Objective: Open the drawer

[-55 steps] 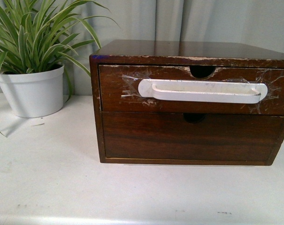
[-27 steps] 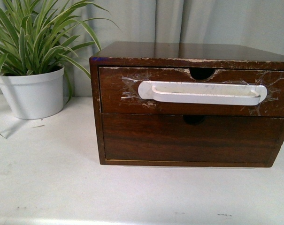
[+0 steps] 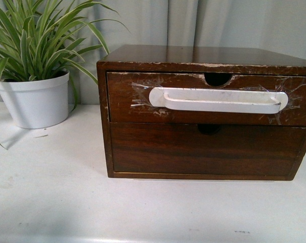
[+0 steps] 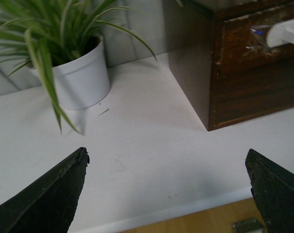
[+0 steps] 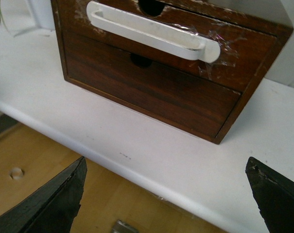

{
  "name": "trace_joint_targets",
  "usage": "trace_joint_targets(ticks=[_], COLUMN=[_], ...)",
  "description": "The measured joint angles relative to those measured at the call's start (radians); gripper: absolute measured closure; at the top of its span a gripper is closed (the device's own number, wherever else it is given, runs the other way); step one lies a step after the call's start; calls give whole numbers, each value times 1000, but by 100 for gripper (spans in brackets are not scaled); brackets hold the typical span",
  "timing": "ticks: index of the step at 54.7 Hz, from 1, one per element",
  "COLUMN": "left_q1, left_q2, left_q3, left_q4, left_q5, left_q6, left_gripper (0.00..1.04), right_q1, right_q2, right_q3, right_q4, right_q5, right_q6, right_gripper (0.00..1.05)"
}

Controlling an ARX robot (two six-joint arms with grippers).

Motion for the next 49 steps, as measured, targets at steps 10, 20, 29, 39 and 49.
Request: trace_joint_targets(ticks=[10,20,29,39,49], left_q1=[27,-7,-79,-148,-216], left_q2=[271,486,627,773,937], left_q3=[198,435,610,771,935], left_q4=[-82,-264,-428,-582,-649], left_q5=[264,444,534,544,509], left_q6=[241,435,593,709,780], left_gripper=[6,6,6,6,6], right_q1=[-3,19,21,11,4], right_q2=[220,377,512,636,728], right_q3=[162,308,440,573,669], right_q4=[1,-37,-127,-242,-345], right_q5=[-55,-85,-93,-113,-127], right_q6=[-134,-247,-315,-417,-534], right_gripper=[9,9,9,9,9])
